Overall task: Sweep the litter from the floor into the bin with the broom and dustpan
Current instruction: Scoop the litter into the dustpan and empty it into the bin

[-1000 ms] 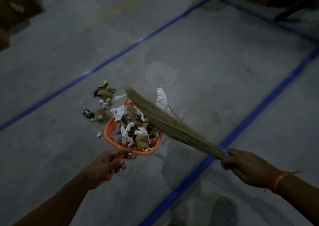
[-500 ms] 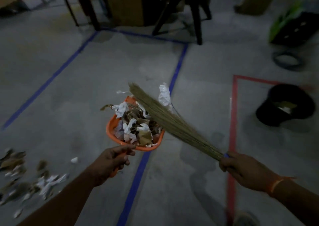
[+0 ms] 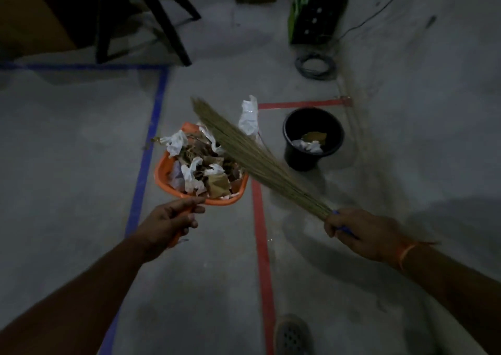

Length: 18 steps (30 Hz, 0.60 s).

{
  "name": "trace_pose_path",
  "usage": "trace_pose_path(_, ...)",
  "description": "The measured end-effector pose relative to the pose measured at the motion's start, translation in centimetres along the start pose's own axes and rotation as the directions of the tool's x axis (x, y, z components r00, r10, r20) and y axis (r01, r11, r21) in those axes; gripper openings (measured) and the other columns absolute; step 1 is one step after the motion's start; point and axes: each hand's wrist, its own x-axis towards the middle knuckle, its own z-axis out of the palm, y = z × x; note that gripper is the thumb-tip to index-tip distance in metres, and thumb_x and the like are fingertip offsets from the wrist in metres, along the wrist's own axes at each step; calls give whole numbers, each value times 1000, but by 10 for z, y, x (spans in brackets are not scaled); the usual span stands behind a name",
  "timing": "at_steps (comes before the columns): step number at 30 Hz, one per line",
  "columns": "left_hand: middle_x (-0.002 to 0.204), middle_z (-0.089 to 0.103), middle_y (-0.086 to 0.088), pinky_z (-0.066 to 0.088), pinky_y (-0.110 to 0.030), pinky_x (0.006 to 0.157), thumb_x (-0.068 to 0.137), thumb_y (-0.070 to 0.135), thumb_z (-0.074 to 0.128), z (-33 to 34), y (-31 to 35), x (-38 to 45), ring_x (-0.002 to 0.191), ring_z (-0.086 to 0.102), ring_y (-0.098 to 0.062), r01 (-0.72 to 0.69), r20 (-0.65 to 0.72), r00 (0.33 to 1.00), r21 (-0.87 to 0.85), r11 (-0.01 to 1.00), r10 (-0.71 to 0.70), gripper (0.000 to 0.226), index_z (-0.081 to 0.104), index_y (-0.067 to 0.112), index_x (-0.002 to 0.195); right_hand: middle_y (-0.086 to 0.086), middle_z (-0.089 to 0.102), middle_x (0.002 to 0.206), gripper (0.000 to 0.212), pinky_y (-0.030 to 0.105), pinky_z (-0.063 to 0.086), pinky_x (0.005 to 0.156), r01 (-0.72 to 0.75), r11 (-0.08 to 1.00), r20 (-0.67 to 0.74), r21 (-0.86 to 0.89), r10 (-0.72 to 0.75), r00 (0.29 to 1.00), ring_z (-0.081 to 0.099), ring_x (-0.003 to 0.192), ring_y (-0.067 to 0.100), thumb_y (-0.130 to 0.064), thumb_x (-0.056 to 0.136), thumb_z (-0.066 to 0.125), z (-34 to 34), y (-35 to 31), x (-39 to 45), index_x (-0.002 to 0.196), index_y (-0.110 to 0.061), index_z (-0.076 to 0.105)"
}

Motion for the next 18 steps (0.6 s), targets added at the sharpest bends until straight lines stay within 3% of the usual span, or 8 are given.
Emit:
trace_pose_path(3, 122, 67, -10, 48, -26, 65, 98, -6, 50, 42, 16, 38, 81, 63, -15, 0, 53, 999, 44, 999, -2, 42, 67, 19, 127, -13, 59, 90, 21, 4, 37, 66, -44, 999, -23, 19, 45, 999, 53, 75, -6, -17, 87, 59, -8, 47, -17, 90, -37, 58)
trace_pose_path(7, 123, 66, -13, 47, -24, 62, 97, -8, 51, 94, 34, 87, 78, 63, -12, 0, 117, 993, 87, 996, -10, 42, 67, 18, 127, -23, 53, 93, 25, 23, 49, 72, -102, 993, -8, 67, 103, 995, 54, 82, -4, -20, 90, 56, -10, 115, -30, 93, -45, 53)
trace_pose_path(14, 117, 66, -9, 45, -18, 57, 96, -11, 49, 175, 64, 175, 73, 62, -8, 18, 162, 986, 164, 986, -45, 43, 68, 20, 119, -15, 56, 93, 28, 31, 51, 75, -171, 980, -8, 100, 173, 985, 56, 84, 3, -27, 86, 50, -25, 201, -25, 89, -54, 44)
trace_pose_path(18, 117, 63, -11, 44, -15, 49, 98, -12, 44, 215, 83, 224, 64, 62, -3, 53, 155, 984, 206, 977, -86, 44, 61, 11, 132, -9, 60, 91, 18, 36, 50, 74, -210, 969, 0, 130, 212, 977, 58, 82, 12, -35, 81, 44, -29, 233, -8, 86, -52, 45)
